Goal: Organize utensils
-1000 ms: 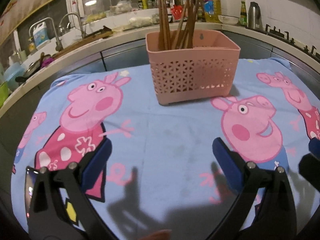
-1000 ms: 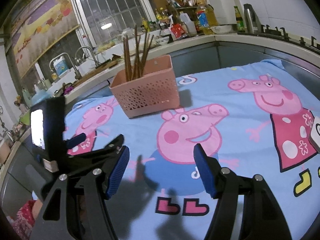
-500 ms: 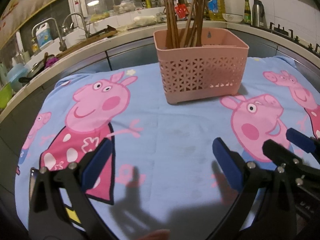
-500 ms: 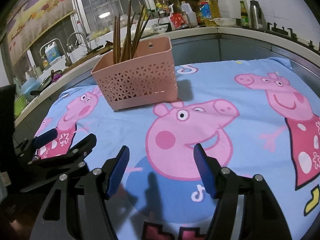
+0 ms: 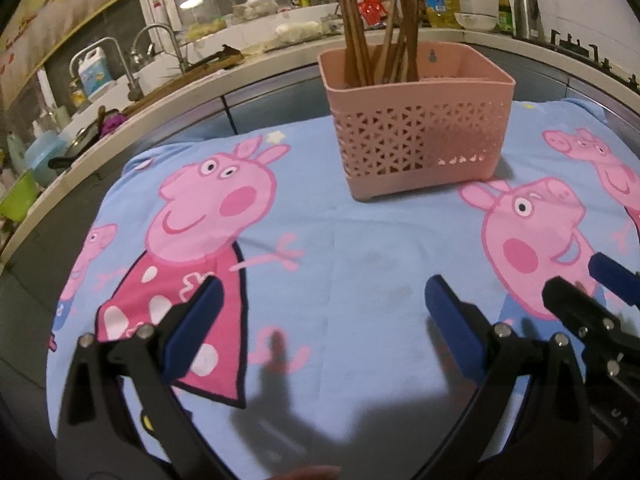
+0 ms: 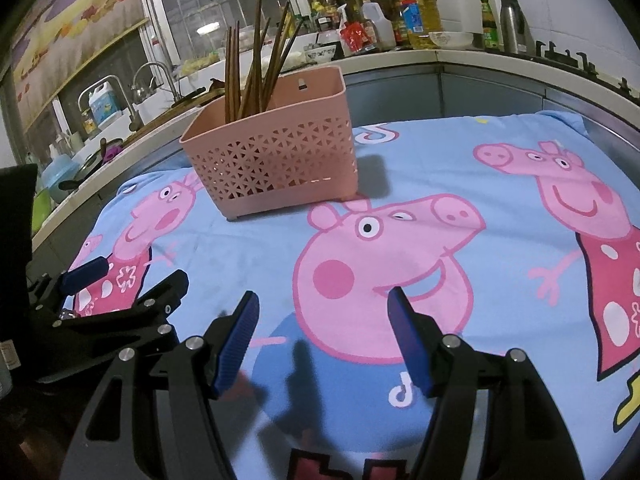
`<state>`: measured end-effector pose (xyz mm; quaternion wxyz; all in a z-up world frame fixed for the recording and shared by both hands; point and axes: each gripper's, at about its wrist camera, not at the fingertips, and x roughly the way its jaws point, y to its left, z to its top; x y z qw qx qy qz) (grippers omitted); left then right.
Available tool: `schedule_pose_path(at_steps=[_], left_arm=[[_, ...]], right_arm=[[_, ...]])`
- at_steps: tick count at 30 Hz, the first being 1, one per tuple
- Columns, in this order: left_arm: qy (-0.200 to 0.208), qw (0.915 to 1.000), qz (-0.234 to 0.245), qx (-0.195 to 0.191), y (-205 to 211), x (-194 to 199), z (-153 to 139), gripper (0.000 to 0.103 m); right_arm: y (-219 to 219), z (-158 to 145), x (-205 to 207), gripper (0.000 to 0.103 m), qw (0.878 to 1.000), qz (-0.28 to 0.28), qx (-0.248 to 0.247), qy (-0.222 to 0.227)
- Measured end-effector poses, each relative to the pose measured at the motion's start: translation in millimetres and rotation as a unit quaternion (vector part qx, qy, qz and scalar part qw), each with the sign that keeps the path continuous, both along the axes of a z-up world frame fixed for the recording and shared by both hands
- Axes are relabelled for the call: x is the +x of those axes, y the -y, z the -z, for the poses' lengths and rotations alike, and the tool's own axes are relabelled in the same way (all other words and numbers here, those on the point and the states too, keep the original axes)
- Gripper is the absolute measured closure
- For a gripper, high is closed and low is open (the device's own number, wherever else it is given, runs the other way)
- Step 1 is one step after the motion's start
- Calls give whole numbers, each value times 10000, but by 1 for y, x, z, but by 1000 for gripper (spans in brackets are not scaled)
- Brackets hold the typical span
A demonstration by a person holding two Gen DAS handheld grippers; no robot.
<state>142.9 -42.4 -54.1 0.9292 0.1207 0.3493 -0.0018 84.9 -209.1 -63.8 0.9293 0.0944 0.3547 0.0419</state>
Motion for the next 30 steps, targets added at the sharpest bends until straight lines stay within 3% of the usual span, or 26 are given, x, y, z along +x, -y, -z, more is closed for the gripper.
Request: schedule_pose_path(at_steps=[15, 30], left_arm=[[325, 9994, -143, -37, -8, -10, -18, 7], [360, 9992, -164, -69, -10, -12, -23, 7]], right_arm=[[-4, -8, -9, 73, 9999, -65, 45, 74], [-3, -11, -12, 73, 9999, -49, 65, 109]])
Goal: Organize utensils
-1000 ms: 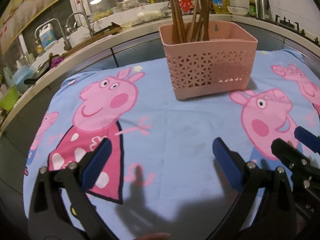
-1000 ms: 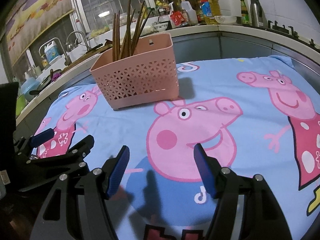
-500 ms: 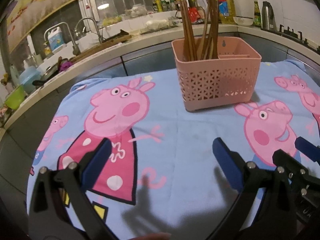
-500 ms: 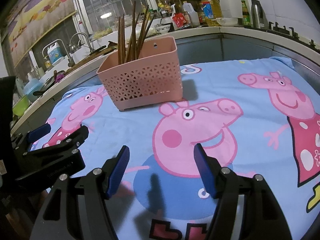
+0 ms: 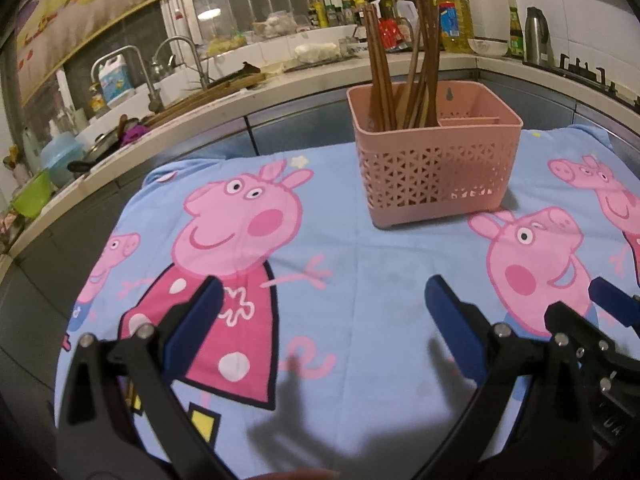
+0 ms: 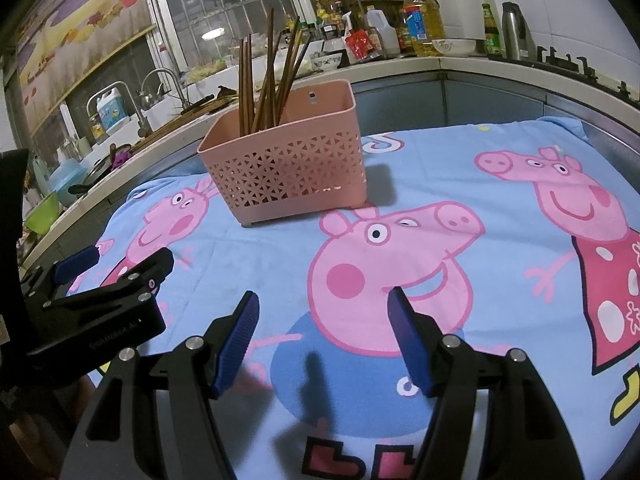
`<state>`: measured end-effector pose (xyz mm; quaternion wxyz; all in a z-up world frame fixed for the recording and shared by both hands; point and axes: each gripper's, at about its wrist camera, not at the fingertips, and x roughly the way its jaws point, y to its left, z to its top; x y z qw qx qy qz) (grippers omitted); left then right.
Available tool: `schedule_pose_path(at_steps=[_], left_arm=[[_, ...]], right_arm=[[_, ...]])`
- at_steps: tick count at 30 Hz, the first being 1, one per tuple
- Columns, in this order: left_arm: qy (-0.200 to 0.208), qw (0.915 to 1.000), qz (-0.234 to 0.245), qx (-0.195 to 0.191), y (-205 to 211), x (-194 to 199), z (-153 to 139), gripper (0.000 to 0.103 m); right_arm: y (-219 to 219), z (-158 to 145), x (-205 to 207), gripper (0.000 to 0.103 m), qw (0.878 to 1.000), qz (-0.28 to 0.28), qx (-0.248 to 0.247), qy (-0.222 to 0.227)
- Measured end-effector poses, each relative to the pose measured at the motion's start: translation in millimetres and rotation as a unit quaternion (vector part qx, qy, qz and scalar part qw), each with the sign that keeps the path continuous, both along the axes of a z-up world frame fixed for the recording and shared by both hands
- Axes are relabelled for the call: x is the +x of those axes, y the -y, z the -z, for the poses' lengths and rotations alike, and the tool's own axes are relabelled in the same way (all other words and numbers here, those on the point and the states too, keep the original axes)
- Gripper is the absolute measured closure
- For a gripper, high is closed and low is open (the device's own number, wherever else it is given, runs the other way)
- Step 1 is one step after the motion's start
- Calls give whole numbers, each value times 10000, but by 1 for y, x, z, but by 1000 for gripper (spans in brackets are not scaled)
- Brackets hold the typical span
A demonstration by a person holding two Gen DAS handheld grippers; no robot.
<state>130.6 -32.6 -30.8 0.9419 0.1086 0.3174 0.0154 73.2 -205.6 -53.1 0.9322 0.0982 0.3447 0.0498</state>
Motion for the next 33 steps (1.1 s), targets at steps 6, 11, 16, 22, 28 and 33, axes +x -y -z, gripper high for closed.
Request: schedule_pose_path(at_steps=[6, 11, 16, 22, 28, 33], left_arm=[[-39, 10000, 3, -38, 0, 2, 1, 7], [-20, 10000, 31, -7, 1, 2, 1, 7], [-32, 10000, 34, -11, 1, 2, 3, 7], [-43, 10000, 28, -40, 1, 2, 3, 7], [-41, 9999, 91, -125, 2, 3, 3, 7], [56, 9994, 312, -157, 6, -2, 2, 7]], right_arm=[[0, 0, 1, 73, 10000, 1, 9, -10], [0, 0, 1, 73, 10000, 1, 14, -17], [0, 2, 1, 73, 10000, 2, 20, -25], [1, 3, 1, 73, 10000, 13, 29, -28], [1, 4, 1, 73, 10000, 16, 30, -28], [1, 4, 1, 73, 10000, 32, 12, -18]])
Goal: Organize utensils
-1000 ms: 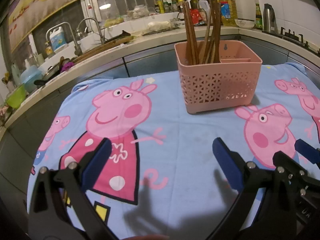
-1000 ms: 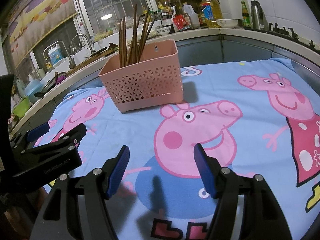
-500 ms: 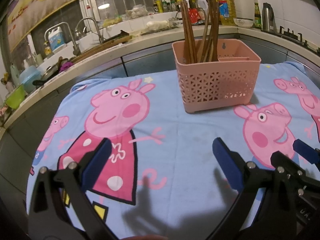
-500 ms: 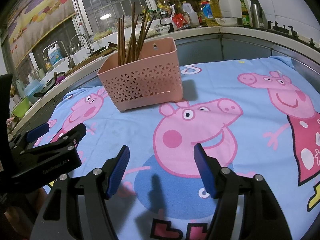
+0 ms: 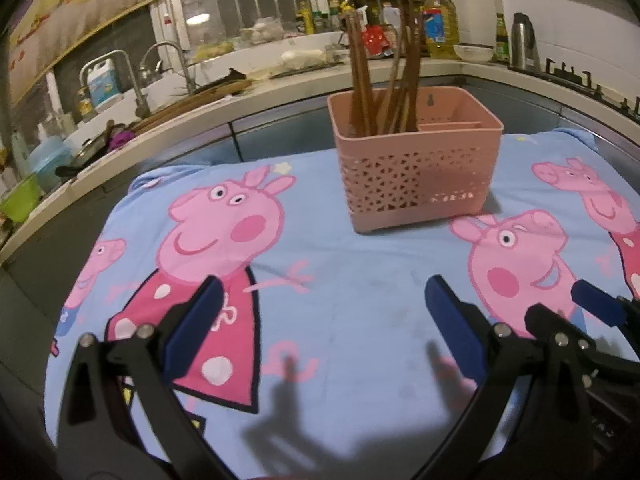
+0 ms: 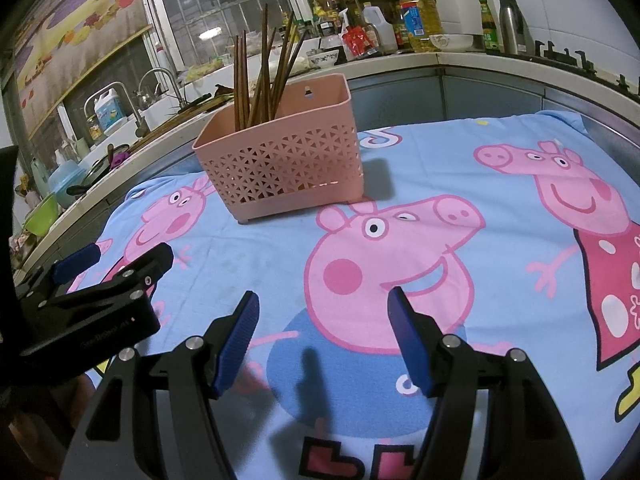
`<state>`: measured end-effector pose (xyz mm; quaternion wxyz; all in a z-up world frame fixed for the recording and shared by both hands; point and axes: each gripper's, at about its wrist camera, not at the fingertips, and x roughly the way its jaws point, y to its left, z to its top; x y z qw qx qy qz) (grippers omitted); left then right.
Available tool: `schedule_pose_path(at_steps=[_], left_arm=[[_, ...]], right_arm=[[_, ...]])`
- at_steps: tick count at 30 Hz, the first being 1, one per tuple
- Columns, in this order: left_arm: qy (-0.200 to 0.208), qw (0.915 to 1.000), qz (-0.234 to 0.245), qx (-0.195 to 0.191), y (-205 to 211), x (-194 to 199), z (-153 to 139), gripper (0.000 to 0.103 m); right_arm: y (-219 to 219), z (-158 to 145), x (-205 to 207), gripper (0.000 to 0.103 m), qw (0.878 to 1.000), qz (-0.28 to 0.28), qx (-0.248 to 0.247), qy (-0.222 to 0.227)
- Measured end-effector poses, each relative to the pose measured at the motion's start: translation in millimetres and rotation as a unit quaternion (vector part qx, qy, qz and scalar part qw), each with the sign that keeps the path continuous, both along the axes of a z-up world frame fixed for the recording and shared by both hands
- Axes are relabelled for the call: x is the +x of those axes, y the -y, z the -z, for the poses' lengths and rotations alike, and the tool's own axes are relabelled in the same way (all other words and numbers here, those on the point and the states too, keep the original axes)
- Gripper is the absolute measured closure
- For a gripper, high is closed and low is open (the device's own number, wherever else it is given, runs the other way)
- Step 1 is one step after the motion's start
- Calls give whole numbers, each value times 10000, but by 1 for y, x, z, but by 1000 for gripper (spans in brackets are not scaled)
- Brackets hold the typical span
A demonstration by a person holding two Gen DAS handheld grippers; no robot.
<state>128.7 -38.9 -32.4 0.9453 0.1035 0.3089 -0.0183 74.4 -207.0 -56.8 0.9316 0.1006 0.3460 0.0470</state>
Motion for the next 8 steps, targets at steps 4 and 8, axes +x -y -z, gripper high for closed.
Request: schedule_pose_path(at_steps=[4, 8], left_arm=[[-89, 9997, 230, -92, 3, 6, 6, 7], [-373, 9980, 251, -436, 0, 22, 18, 7]], right_arm=[[3, 5, 2, 73, 9999, 80, -88, -54], [7, 10, 5, 71, 9997, 135, -127, -149]])
